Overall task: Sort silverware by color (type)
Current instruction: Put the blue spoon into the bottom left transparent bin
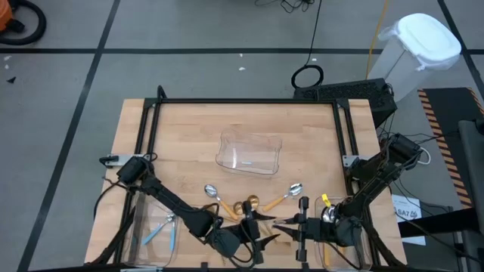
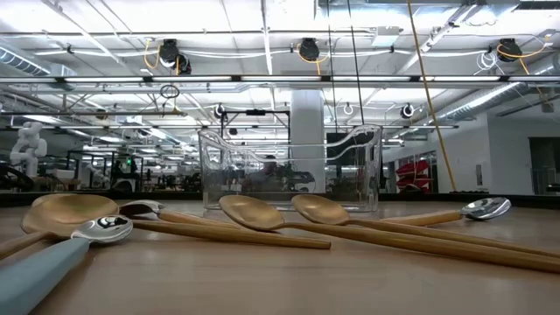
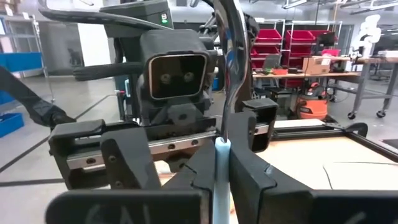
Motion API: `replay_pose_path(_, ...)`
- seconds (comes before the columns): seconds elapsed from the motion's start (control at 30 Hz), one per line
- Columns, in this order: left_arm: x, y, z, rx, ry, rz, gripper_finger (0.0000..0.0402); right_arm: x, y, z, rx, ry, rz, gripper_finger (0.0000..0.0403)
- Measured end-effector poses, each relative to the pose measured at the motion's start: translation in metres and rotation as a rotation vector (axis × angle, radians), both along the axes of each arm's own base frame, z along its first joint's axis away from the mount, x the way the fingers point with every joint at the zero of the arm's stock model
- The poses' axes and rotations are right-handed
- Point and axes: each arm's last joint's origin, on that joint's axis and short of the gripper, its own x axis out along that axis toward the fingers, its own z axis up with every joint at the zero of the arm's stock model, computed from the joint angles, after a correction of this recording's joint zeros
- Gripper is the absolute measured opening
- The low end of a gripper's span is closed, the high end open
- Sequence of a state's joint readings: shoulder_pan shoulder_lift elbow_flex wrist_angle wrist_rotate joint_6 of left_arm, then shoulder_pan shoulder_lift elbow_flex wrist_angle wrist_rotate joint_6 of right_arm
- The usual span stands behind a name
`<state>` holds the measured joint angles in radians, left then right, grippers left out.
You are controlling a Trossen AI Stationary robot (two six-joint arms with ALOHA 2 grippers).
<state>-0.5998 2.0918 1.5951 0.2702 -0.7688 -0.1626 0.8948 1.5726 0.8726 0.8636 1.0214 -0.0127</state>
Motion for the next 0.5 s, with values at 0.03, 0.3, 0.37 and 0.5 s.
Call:
replay_pose_path(0.03, 0.0004, 0.0004, 0.0006, -0.005, -0.006, 0.001, 0.0237, 0.0, 0.0, 0.0004, 0.003, -0.003, 0.0, 0.0021)
replay_pose_path(0.3, 0.0023, 0.0031, 0.001, -0.011, -0.009, 0.002, 0.0162, -0.0011, 0.0005, 0.0039, -0.016, -0.023, 0.001, 0.0021)
replay_pose_path(0.37, 0.0022, 0.0032, 0.0, -0.005, 0.0, 0.001, 0.0143, -0.0013, 0.0006, 0.0043, -0.015, -0.025, 0.001, 0.0021)
replay_pose_path(0.5, 0.0019, 0.0034, -0.0015, -0.005, 0.013, 0.002, 0.0114, -0.0013, 0.0006, 0.0043, -0.021, -0.025, 0.001, 0.0021)
